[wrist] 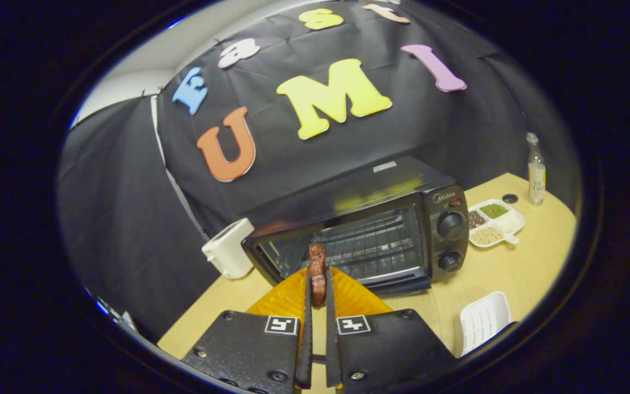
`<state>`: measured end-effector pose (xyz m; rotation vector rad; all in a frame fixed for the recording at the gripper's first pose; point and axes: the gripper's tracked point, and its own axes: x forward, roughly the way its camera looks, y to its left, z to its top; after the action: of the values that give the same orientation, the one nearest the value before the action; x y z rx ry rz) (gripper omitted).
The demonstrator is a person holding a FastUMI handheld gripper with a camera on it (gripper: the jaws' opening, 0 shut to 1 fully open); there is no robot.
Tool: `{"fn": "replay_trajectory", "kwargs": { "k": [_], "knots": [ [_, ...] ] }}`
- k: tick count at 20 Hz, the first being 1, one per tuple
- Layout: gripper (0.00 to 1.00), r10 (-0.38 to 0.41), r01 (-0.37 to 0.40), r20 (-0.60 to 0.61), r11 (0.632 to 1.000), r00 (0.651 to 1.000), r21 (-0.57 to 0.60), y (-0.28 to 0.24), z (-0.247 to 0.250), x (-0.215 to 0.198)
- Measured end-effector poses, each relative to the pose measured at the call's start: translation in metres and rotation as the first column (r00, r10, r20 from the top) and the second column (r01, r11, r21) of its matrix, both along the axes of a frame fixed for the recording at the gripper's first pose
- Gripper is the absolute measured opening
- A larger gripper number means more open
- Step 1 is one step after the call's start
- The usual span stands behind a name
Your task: Open the toaster oven, put the food inside, and close the toaster oven door.
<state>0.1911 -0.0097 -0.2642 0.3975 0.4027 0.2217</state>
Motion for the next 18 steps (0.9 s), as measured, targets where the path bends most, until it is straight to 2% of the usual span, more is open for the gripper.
{"fn": "replay_trajectory", "kwargs": {
  "k": [3,6,10,13,18],
  "knots": [
    [0.13,-0.065,0.076,-0.091,0.989,0.994,0.127,-0.004,-0.028,0.028],
    [0.13,-0.104,0.138,-0.140,0.957,0.985,0.255,-0.009,-0.048,0.055],
    [0.13,-0.226,0.264,-0.162,0.926,0.961,0.272,-0.031,-0.073,0.097],
    [0.13,-0.258,0.296,-0.149,0.887,0.954,0.354,-0.039,-0.075,0.118],
    [0.15,-0.317,0.337,-0.114,0.890,0.942,0.307,-0.044,-0.082,0.128]
  ]
}}
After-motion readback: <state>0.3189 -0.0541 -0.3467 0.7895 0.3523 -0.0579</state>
